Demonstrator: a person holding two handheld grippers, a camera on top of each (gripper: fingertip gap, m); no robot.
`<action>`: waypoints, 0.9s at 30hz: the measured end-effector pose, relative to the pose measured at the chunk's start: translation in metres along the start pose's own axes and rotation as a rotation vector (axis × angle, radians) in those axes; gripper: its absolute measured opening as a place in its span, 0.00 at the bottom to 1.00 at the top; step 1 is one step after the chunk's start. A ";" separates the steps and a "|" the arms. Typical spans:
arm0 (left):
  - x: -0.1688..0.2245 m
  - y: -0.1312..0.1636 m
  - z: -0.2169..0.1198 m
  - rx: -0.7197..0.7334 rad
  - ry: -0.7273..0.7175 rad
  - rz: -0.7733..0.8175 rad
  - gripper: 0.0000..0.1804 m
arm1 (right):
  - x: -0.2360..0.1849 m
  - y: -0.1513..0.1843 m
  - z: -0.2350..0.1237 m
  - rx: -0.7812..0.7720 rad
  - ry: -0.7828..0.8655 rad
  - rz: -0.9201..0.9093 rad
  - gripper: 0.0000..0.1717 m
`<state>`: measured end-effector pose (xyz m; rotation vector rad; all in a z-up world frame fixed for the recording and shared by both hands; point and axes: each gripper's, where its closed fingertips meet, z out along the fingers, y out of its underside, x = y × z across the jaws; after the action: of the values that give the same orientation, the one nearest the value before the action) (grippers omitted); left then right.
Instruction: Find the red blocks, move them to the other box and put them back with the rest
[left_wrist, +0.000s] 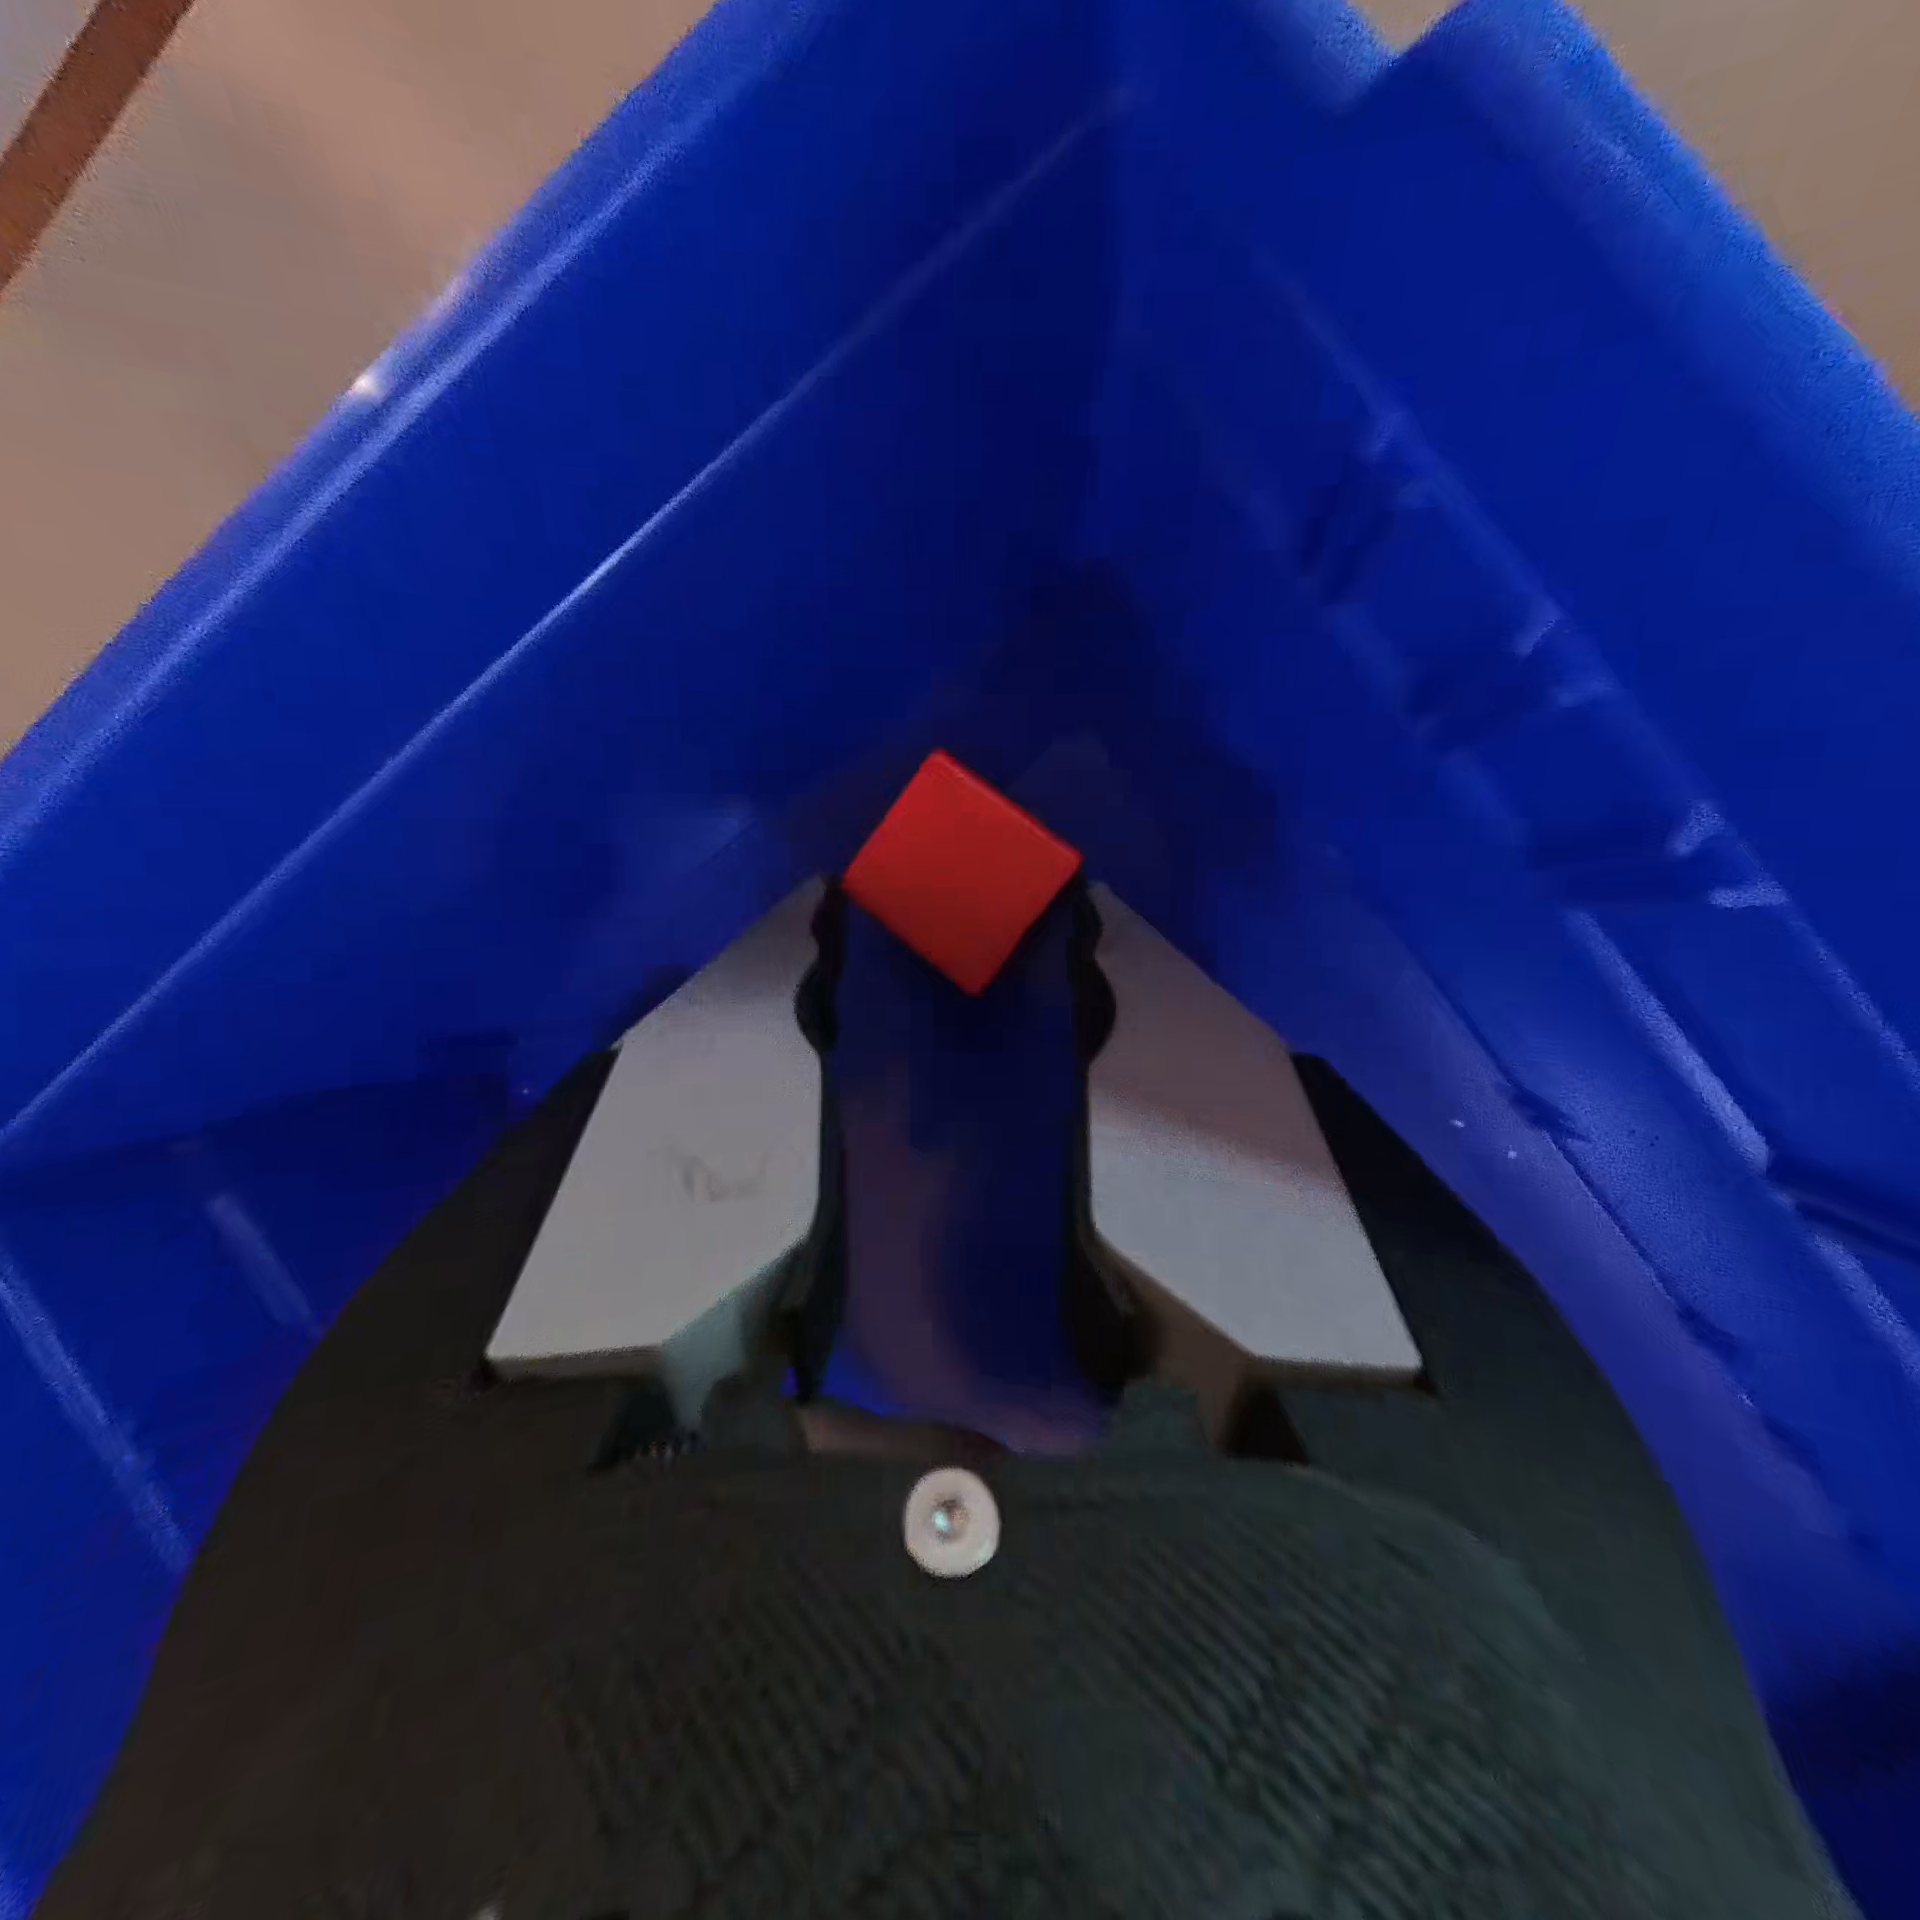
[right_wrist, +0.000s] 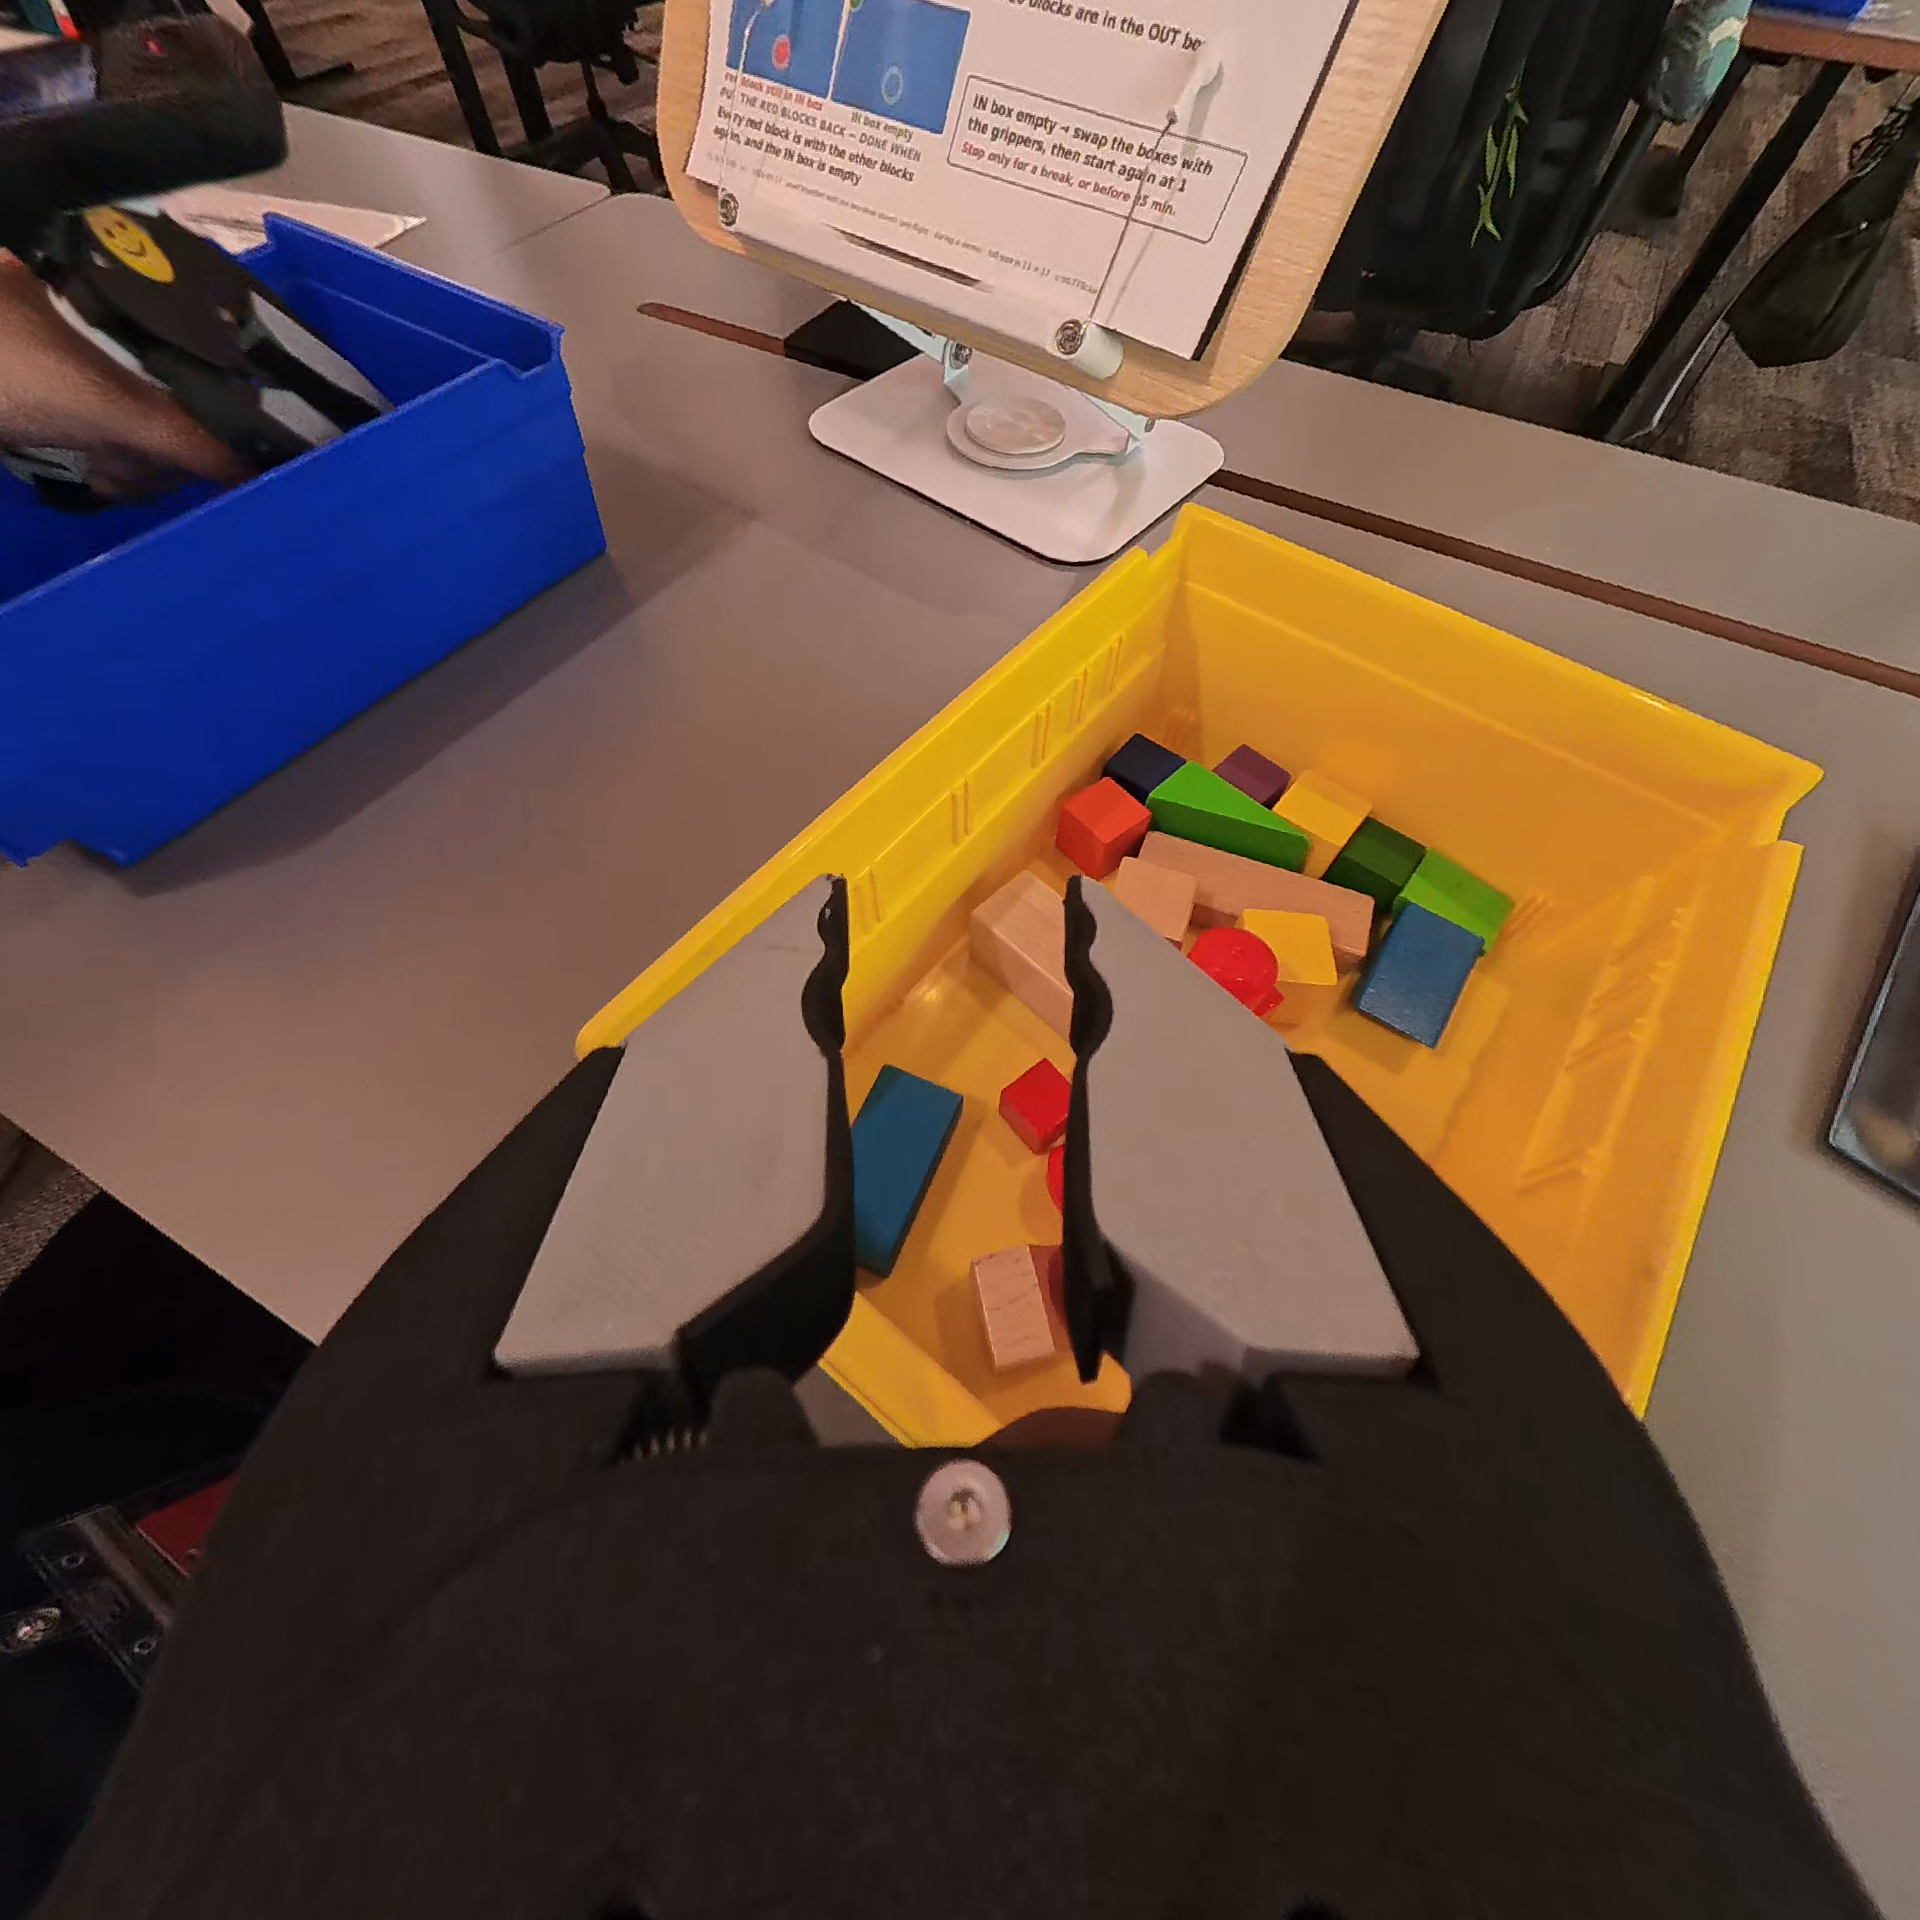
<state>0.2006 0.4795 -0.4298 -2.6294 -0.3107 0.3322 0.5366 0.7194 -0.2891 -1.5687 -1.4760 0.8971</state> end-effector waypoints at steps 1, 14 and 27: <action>0.000 0.000 0.000 0.005 0.002 -0.002 0.23 | -0.001 0.000 -0.001 0.003 -0.004 -0.001 0.23; 0.071 -0.053 -0.193 0.819 -0.340 0.221 0.19 | -0.102 -0.025 -0.007 0.106 -0.494 0.090 0.26; 0.305 -0.061 -0.225 1.023 -0.404 0.874 0.19 | -0.226 -0.031 -0.013 0.118 -0.814 0.079 0.31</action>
<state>0.5434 0.5209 -0.2615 -1.5182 0.7353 0.9844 0.5185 0.4932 -0.2603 -1.2232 -1.8482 1.7699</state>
